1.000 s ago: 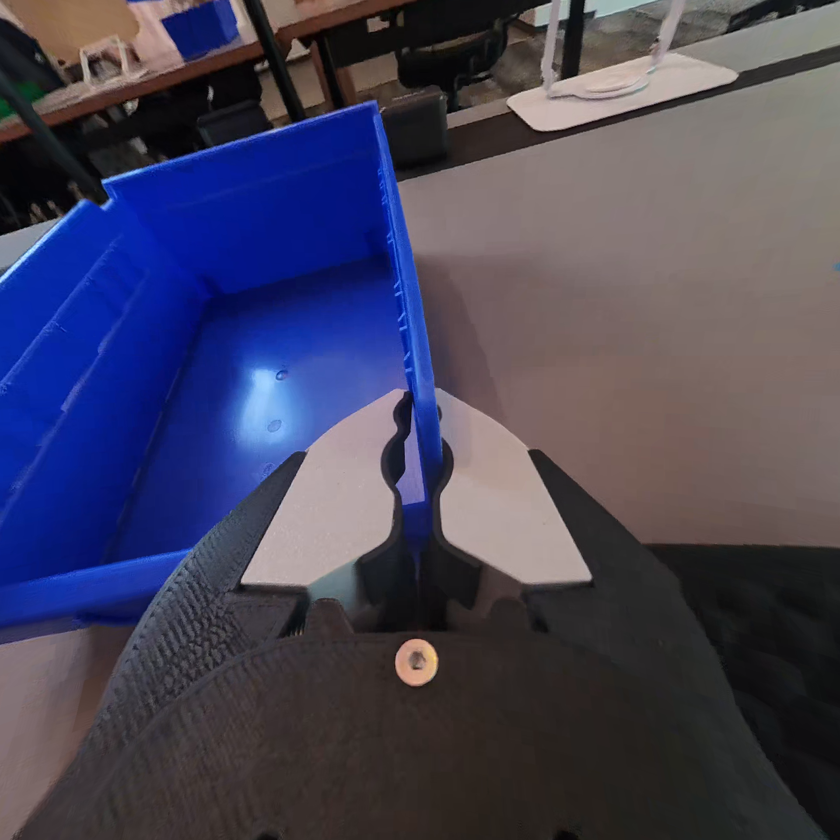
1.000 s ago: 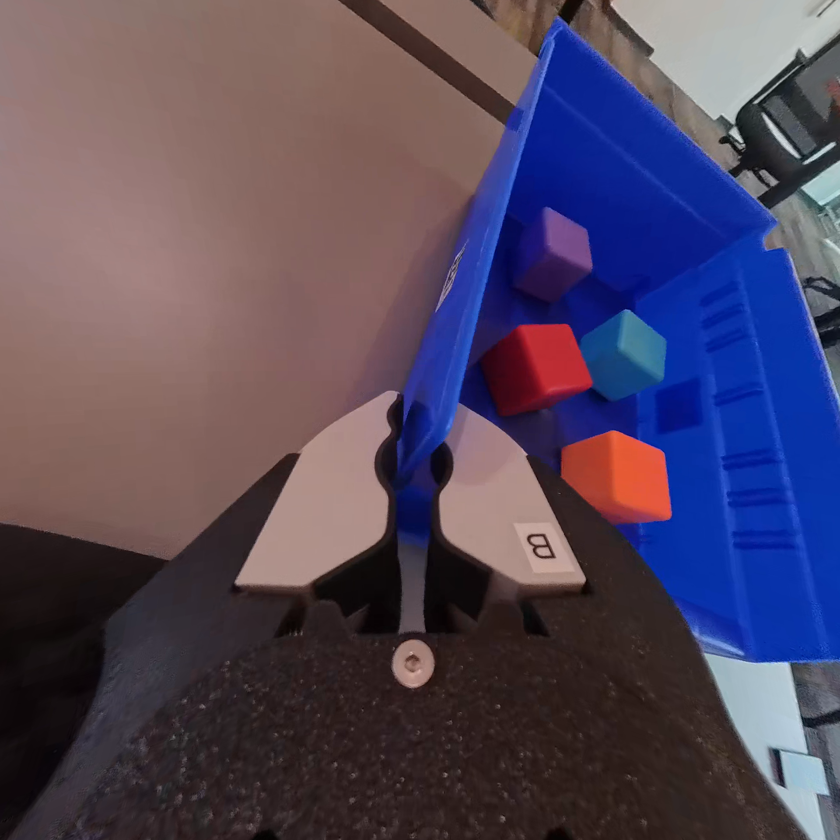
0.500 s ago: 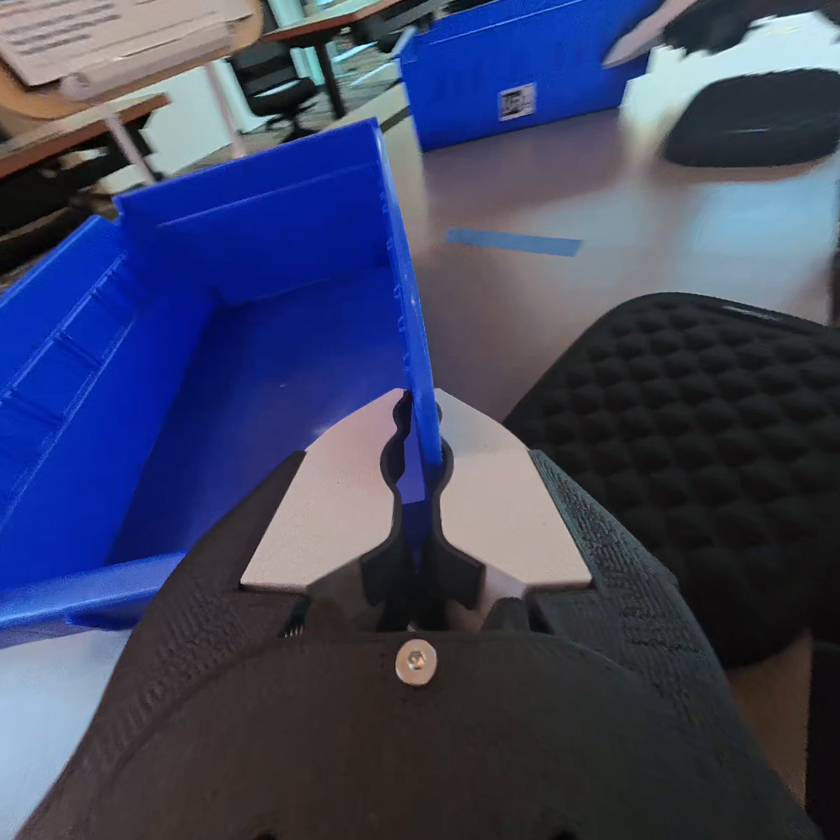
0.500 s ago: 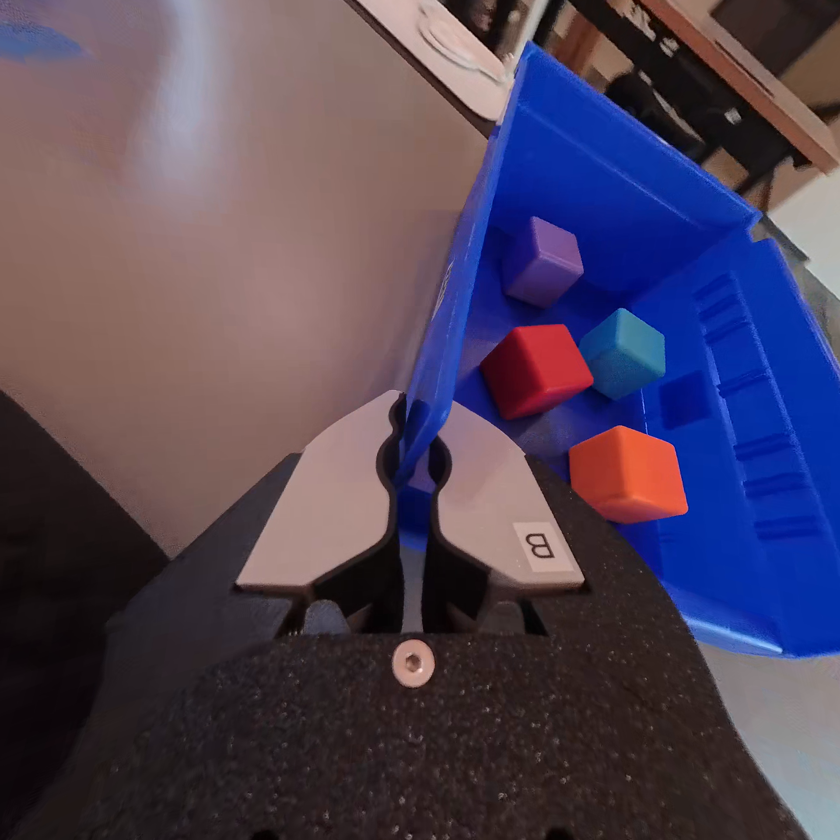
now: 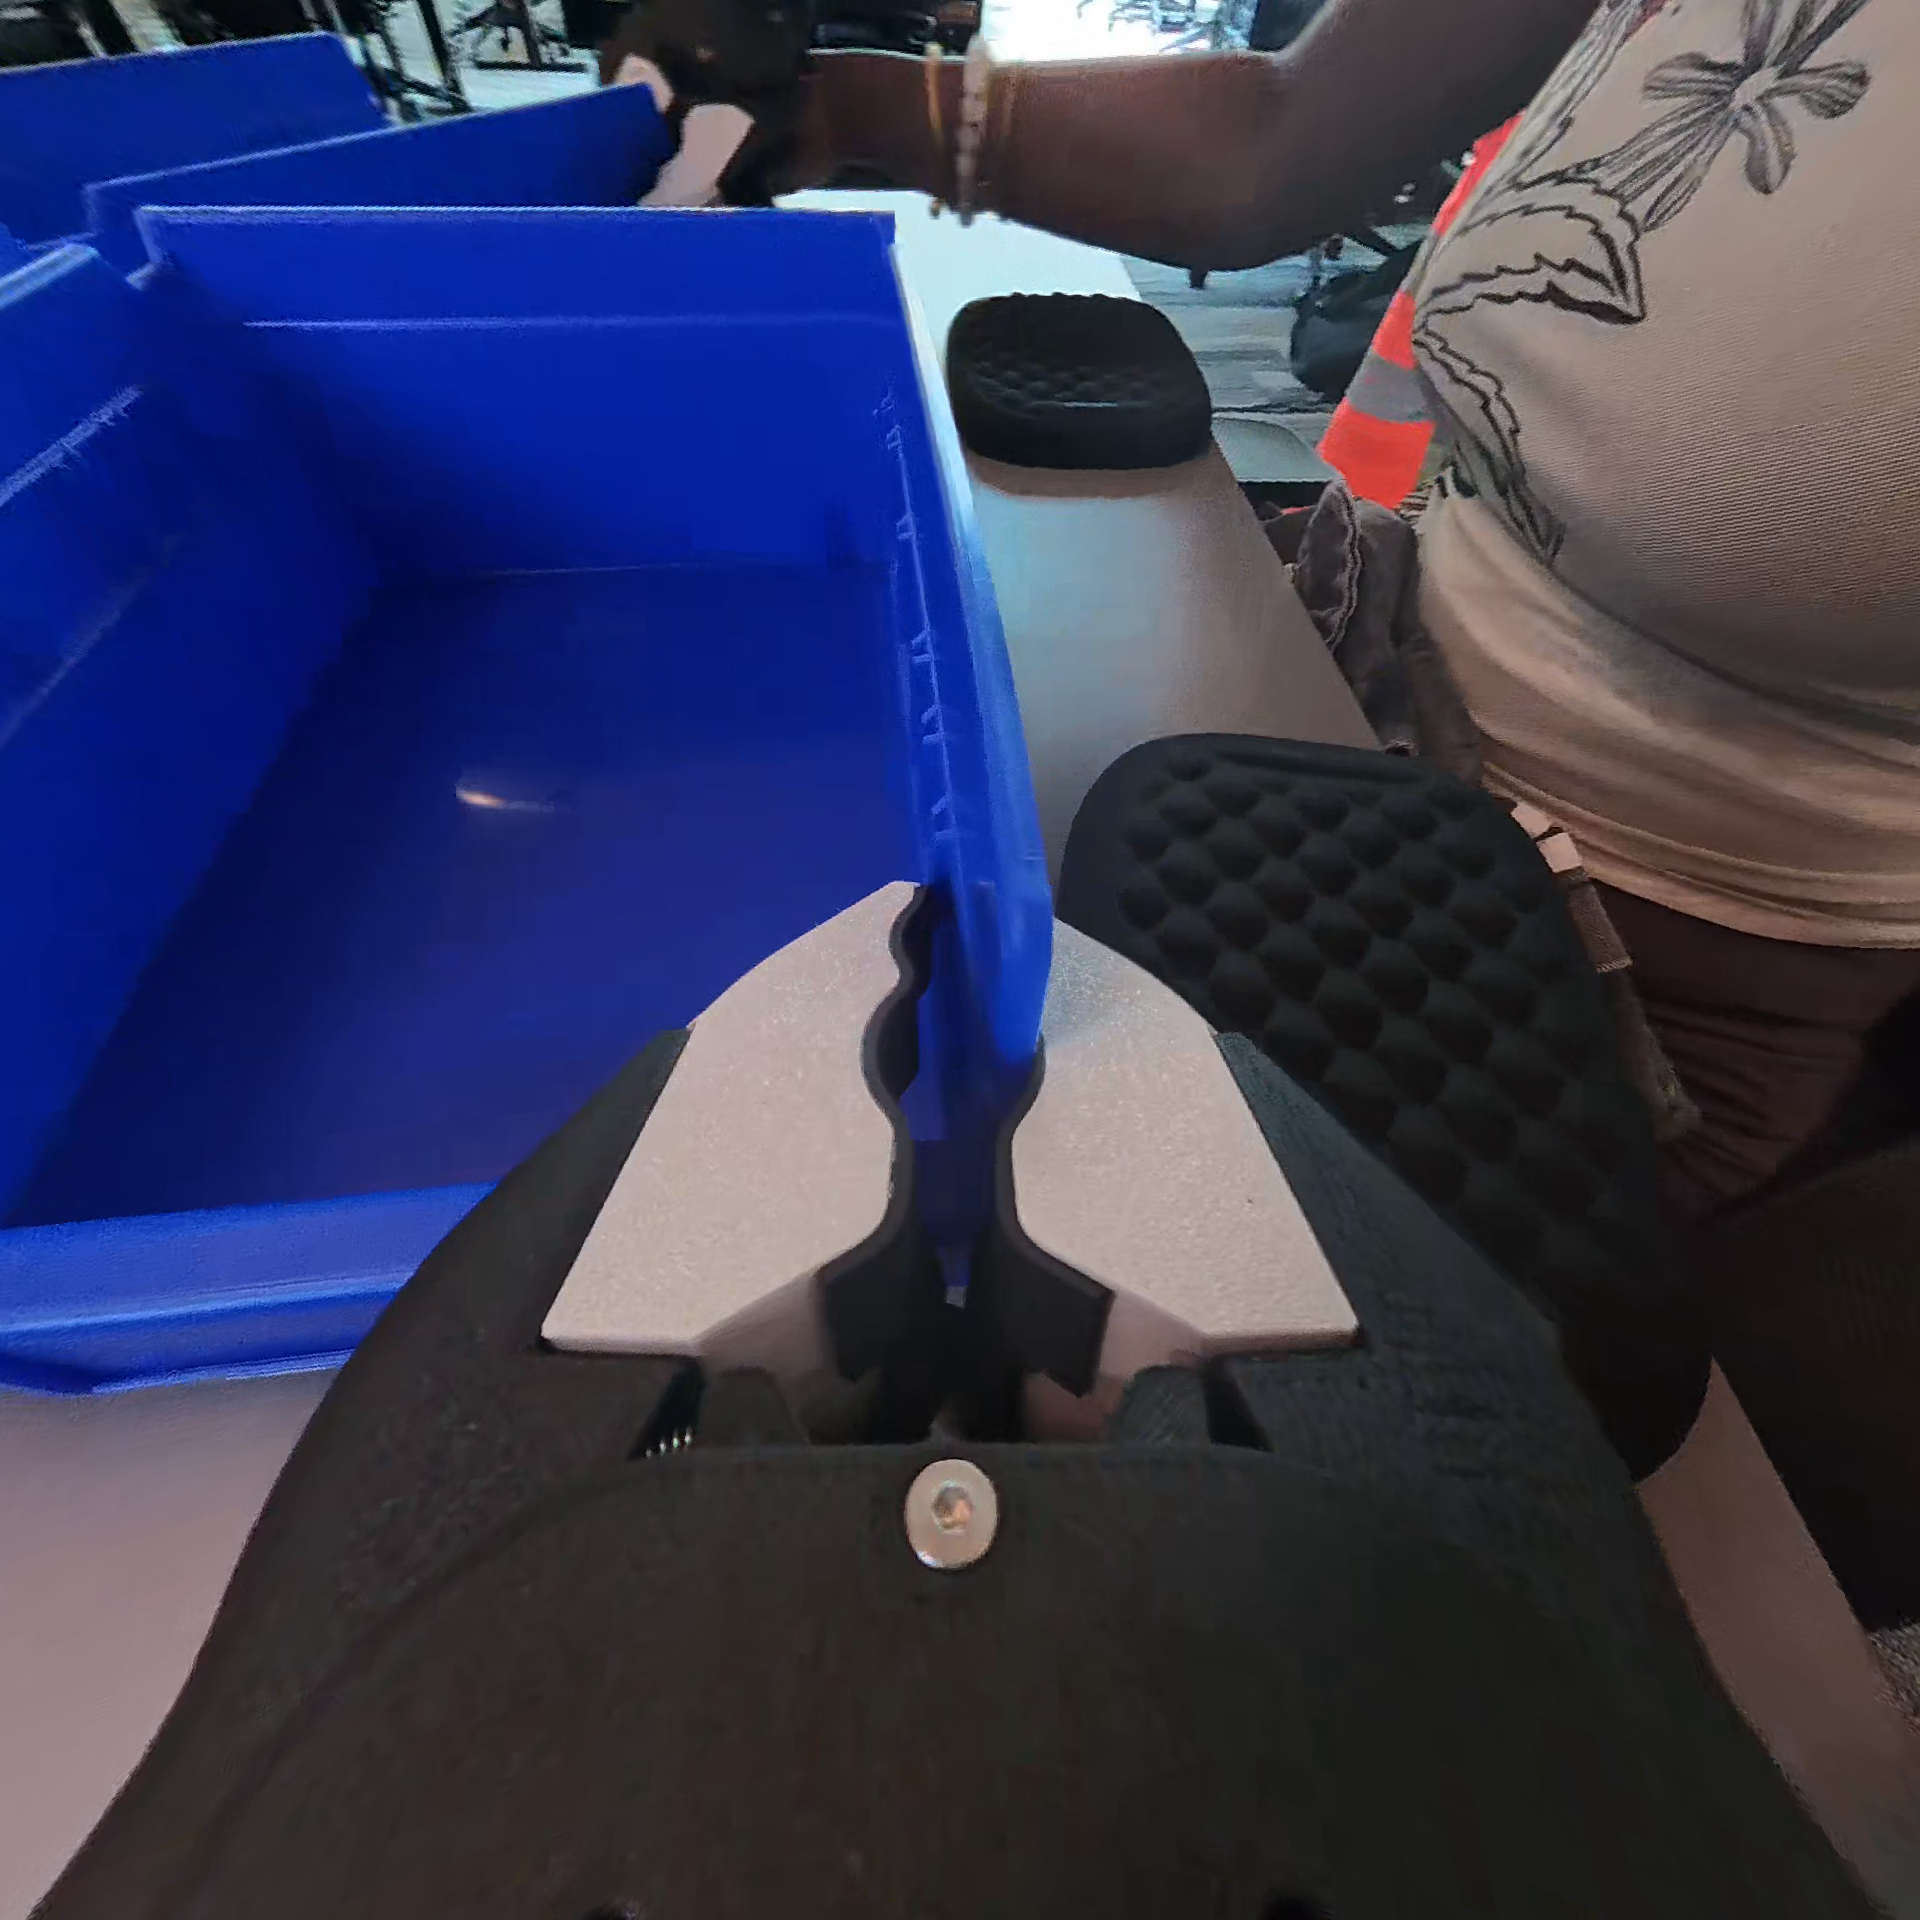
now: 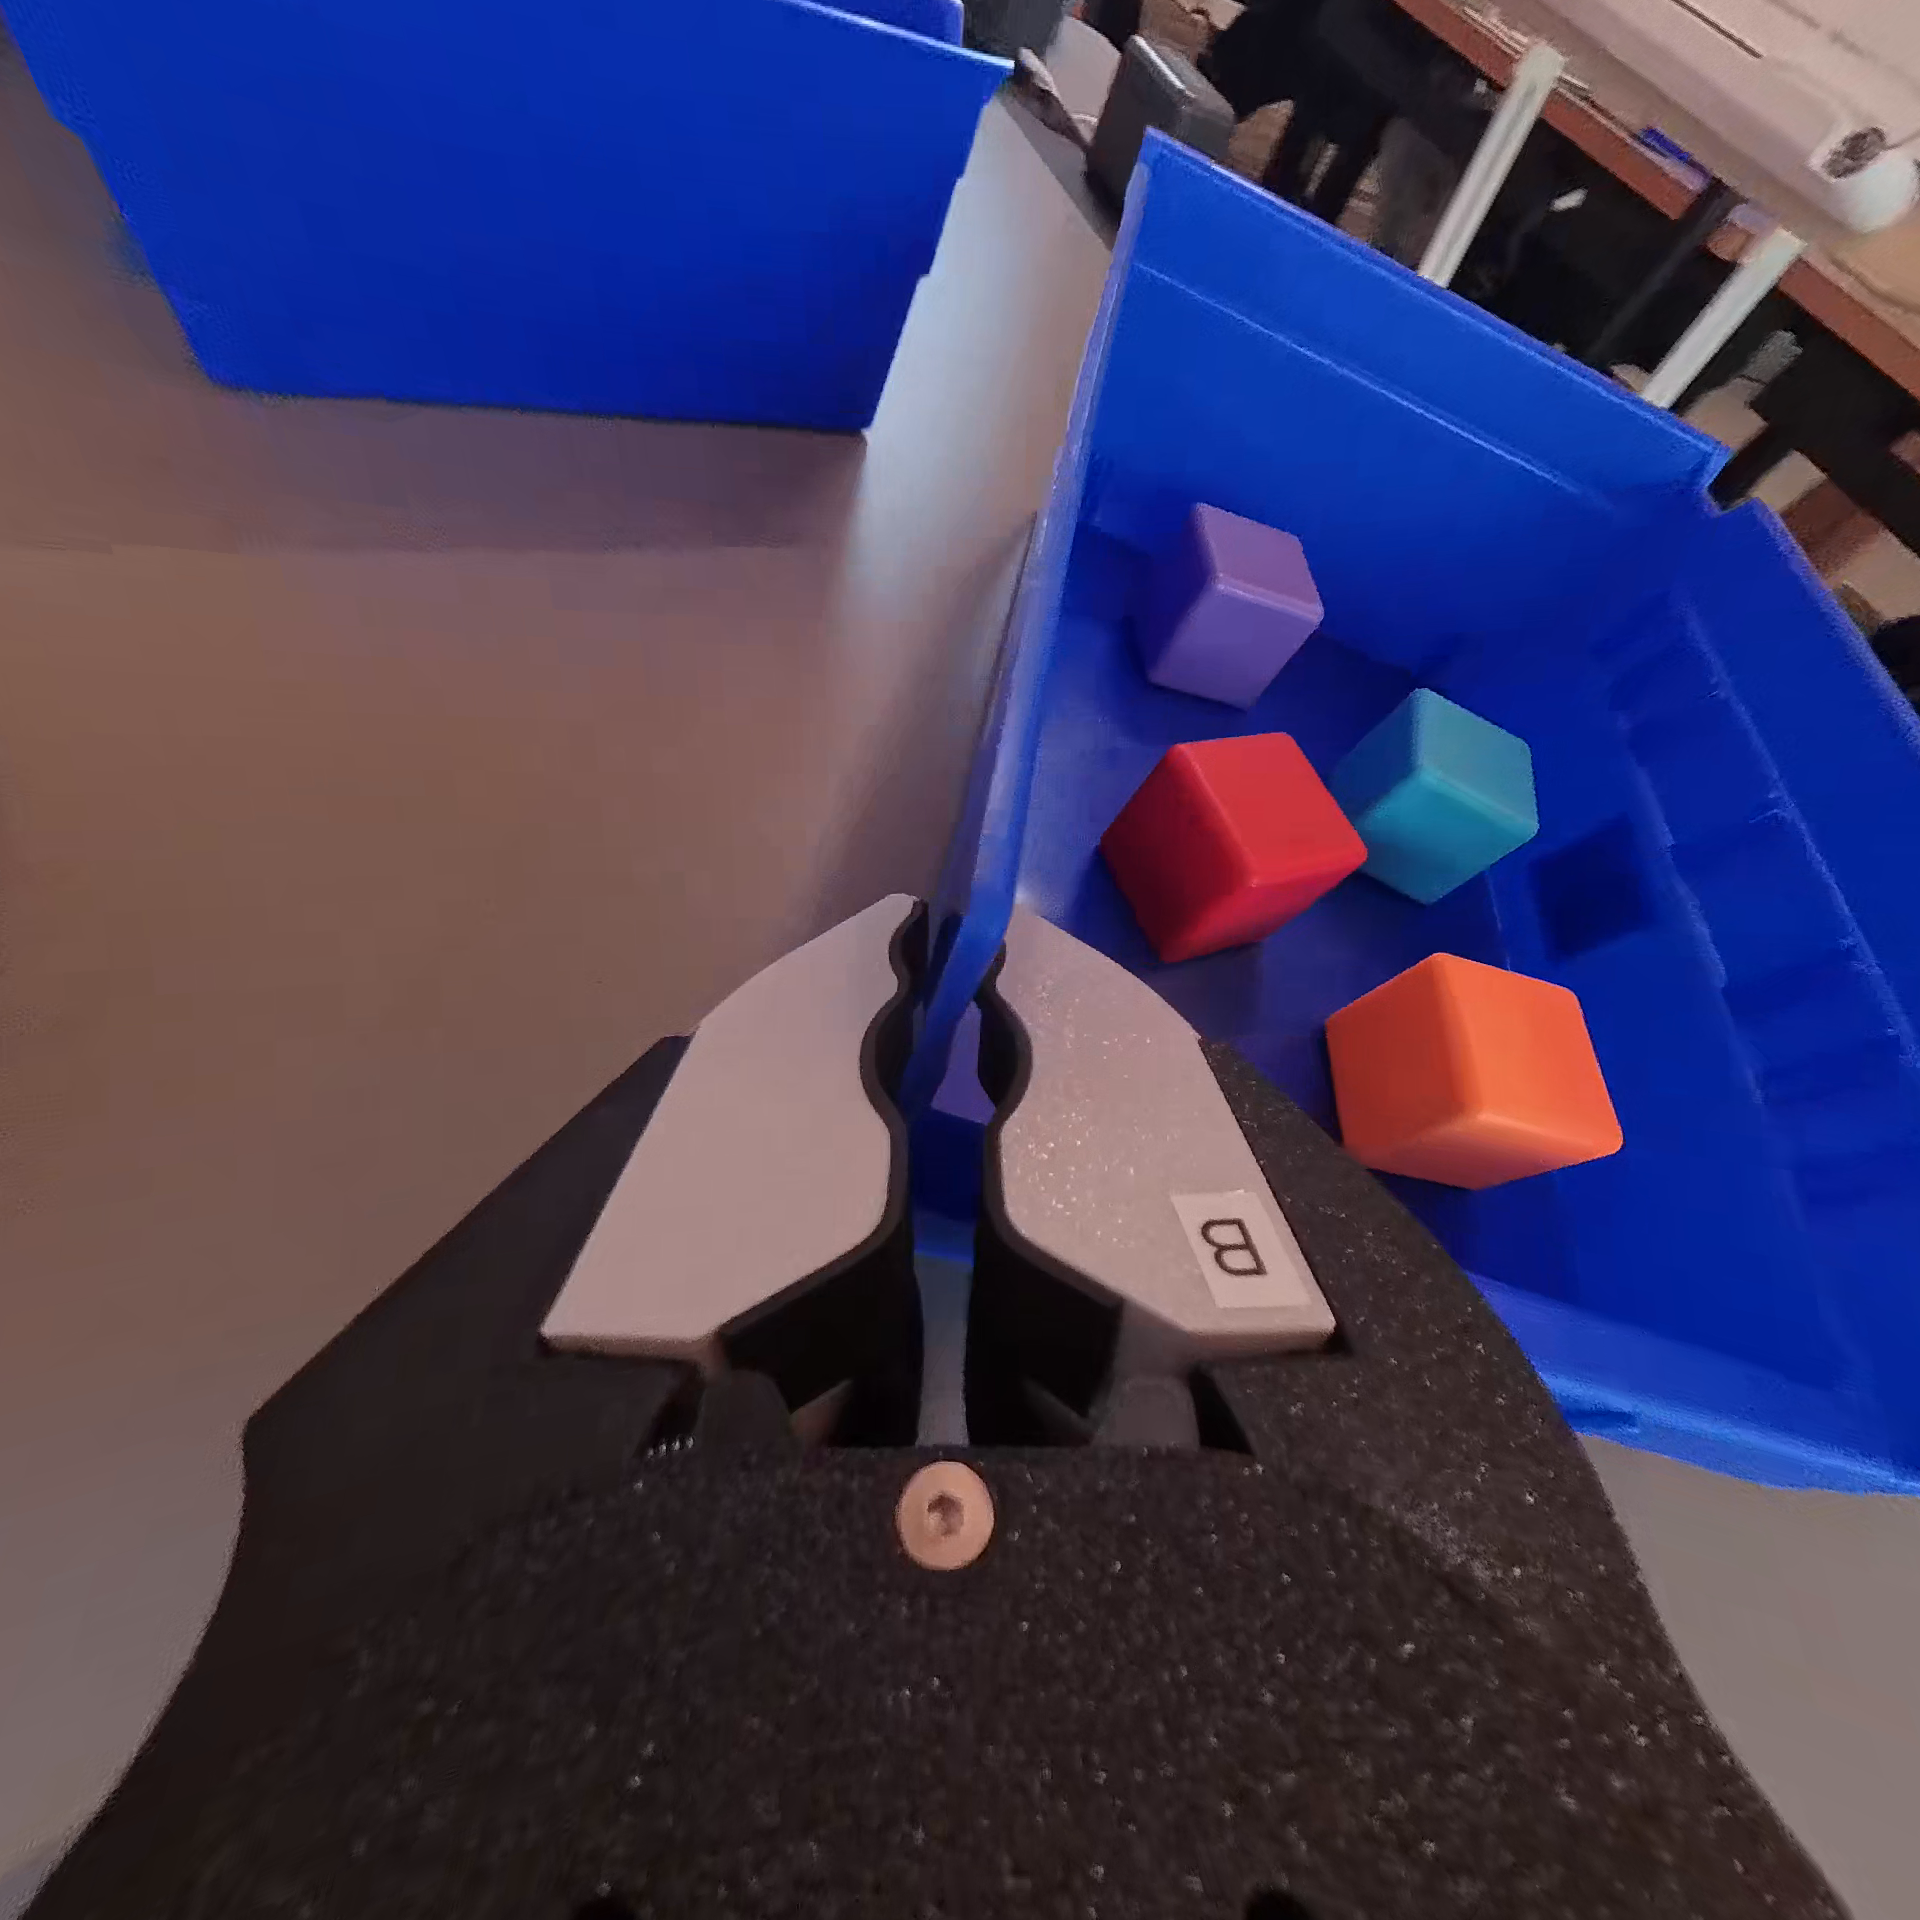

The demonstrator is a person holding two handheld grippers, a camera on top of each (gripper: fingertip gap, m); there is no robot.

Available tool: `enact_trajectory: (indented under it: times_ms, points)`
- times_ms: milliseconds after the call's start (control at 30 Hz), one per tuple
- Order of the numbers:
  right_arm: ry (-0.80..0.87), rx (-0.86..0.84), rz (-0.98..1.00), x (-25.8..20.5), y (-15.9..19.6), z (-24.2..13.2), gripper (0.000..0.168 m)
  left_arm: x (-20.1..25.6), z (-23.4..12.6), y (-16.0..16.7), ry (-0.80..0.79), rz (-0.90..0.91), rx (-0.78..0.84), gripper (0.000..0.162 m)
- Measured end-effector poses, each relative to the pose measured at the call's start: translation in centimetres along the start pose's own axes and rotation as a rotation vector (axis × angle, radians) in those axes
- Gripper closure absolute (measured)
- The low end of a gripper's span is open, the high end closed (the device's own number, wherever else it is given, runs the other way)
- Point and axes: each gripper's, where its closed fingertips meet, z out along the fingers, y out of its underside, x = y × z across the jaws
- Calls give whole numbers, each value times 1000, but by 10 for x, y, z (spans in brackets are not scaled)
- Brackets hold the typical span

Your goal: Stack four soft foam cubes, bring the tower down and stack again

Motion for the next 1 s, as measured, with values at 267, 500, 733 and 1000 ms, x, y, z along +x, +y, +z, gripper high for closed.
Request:
enact_trajectory:
  times_ms: [267, 500, 733, 1000]
  points:
    - [-209, 16, -41, 9, -19, 49, 159, 11, 31, -12, 147, 11, -5, 152]
    - [-303, 58, -87, 12, -43, 95, 160, 17, 60, -24, 162, 23, -5, 153]
    - [-371, 75, -125, 13, -63, 136, 160, 22, 80, -31, 89, 33, -13, 154]
    - [-361, 103, -53, 21, -80, 156, 155, 18, 93, -26, -49, 88, -146, 157]
